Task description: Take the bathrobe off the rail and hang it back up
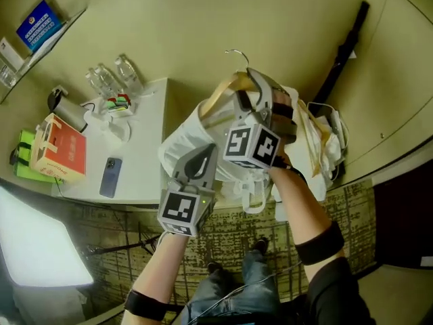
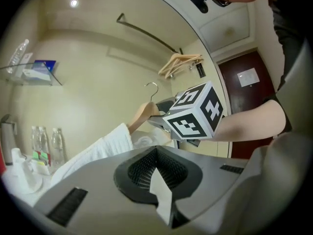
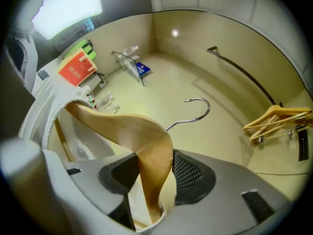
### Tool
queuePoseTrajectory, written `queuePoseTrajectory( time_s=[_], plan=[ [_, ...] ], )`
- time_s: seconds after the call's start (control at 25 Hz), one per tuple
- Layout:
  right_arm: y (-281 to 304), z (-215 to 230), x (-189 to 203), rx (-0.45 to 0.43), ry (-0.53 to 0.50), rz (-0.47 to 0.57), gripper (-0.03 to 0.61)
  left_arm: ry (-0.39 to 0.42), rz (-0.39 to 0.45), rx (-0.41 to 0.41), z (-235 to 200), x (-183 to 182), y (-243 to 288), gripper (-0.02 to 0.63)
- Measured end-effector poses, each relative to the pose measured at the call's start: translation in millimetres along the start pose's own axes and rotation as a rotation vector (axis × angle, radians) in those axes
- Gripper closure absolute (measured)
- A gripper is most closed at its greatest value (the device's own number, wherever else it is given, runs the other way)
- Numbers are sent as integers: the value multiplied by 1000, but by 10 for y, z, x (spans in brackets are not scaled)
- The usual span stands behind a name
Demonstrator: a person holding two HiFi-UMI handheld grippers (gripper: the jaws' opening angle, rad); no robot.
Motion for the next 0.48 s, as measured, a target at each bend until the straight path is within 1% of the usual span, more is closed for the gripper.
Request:
queuePoseTrajectory(
  time_s=[0.16,0.28,0.4,0.48],
  plan=[
    [43,-571,566,-45,-18,-68,362,-22,-47,35,53,646,134,614],
    [131,-1007,1018,-91,-25,-128,362,-39,-72,32,-14,1156,264,614],
    [231,-1493,1484,-133,-38,-191,362,-83,-113,31,-46,1586,420,614],
    [335,-1818,1799,-158,-48,-231,362,-64,-131,20,-130,2007,561,614]
  ],
)
Point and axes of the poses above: the fingertips, and each gripper's own axes: y forward along the fingers, z to its right, x out of its underside, the point moved 10 cm from there along -y, backward along the fingers, and after that the axes turned 11 degrees about -z, right-handed, at the moved point
